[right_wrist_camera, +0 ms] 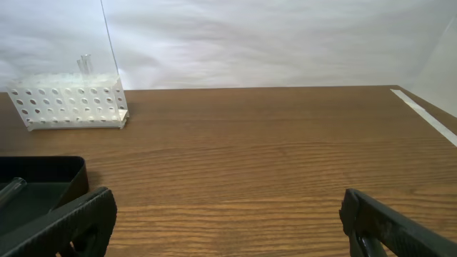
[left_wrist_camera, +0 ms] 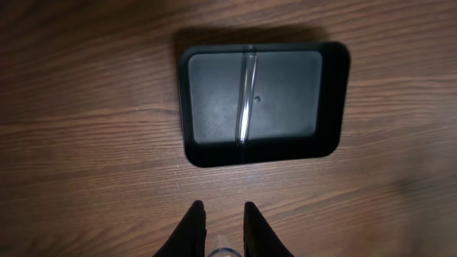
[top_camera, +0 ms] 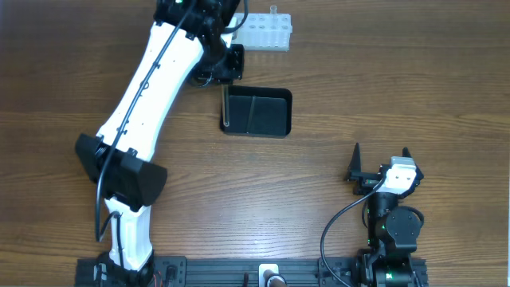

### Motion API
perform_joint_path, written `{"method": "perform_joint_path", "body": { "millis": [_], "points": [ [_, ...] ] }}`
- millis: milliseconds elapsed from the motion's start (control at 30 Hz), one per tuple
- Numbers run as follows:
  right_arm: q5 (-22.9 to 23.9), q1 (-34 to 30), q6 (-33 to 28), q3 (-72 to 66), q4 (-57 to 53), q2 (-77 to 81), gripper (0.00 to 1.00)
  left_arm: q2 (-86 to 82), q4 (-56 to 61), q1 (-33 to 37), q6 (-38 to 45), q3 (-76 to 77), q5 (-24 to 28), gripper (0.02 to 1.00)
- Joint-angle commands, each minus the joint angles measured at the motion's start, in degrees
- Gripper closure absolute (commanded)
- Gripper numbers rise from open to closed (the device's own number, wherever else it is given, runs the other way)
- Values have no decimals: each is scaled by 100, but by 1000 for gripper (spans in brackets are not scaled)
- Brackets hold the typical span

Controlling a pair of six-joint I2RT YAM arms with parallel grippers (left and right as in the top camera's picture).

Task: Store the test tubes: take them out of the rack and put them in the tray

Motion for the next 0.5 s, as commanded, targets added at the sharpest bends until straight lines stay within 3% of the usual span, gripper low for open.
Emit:
{"method": "perform_joint_path", "body": {
  "millis": [33,500],
  "points": [
    [-46,39,0,-52,-2,-61,9,387,-33,24,-81,223,92,982],
    [-46,42,0,-52,-2,-61,7,1665,-76,24,-59,1235,94,950]
  ]
}}
